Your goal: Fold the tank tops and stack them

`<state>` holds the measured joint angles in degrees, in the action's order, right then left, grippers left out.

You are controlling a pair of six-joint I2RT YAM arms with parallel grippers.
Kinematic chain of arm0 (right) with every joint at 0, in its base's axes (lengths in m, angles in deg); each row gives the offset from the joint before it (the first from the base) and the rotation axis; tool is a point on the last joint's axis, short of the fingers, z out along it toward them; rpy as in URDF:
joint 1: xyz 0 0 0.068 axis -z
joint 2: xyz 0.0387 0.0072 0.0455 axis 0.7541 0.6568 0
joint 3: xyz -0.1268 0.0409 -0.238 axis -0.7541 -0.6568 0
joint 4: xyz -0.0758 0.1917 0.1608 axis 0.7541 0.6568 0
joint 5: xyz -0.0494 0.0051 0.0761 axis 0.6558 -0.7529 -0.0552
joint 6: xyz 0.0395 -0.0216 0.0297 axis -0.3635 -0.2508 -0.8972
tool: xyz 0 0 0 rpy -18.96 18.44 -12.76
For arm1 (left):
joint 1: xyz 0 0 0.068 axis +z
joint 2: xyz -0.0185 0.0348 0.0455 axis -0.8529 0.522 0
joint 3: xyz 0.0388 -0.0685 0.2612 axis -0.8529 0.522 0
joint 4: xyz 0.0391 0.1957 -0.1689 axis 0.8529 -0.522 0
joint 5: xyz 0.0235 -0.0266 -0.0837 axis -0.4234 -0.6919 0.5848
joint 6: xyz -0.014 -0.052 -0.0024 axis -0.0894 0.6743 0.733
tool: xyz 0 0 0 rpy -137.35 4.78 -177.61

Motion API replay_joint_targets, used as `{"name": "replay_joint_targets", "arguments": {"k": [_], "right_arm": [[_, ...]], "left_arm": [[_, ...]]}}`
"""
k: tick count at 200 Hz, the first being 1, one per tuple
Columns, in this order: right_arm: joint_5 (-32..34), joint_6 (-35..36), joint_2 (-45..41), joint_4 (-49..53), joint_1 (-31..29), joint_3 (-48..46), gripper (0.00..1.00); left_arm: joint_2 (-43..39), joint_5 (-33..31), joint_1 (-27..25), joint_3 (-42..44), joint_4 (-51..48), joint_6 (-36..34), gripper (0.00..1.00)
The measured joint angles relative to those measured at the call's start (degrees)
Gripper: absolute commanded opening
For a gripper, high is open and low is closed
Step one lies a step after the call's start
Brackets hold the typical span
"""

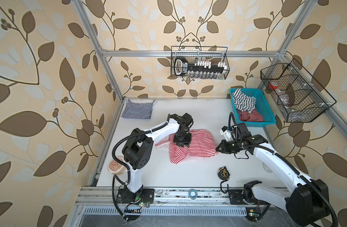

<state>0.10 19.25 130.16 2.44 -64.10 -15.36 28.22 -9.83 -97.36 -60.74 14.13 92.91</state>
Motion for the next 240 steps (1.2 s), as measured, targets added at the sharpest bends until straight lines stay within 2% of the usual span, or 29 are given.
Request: {"name": "replay_joint_targets", "arguments": {"k": [30,102,141,182,203,222,240], "right_arm": [[0.0,-0.2,0.0,-0.9,0.0,-1.3,0.00],[-0.5,-0.2,0.5,-2.4,0.0,-2.4,0.00],[-0.5,-0.2,0.5,-3.2,0.0,-2.9,0.00],[-0.9,-0.6,0.5,-3.9,0.2,-4.4,0.00],[-1.1,-0.7,0.3,-4.2,0.4,-4.9,0.00],[-1.3,-0.7,0.2,-4.3,0.9,-5.3,0.00],[-1.3,-0.7,0.1,-4.3,1.1,-5.3,0.00]], "left_arm": [[0.5,-2.7,-1.0,-0.1,-4.2,-1.2,0.36],[0.8,-4.1,-1.3,2.3,-5.9,-1.0,0.52],[2.8,-4.0,-2.1,0.9,-5.9,-0.9,0.53],[4.7,-4.1,-3.3,0.8,-6.6,-0.8,0.43],[5.1,-4.3,-3.6,0.9,-6.9,-0.8,0.27],[5.1,-5.2,-3.6,1.1,-7.1,-0.5,0.23],[5.1,-5.8,-3.6,1.1,-7.1,-0.5,0.12]]}}
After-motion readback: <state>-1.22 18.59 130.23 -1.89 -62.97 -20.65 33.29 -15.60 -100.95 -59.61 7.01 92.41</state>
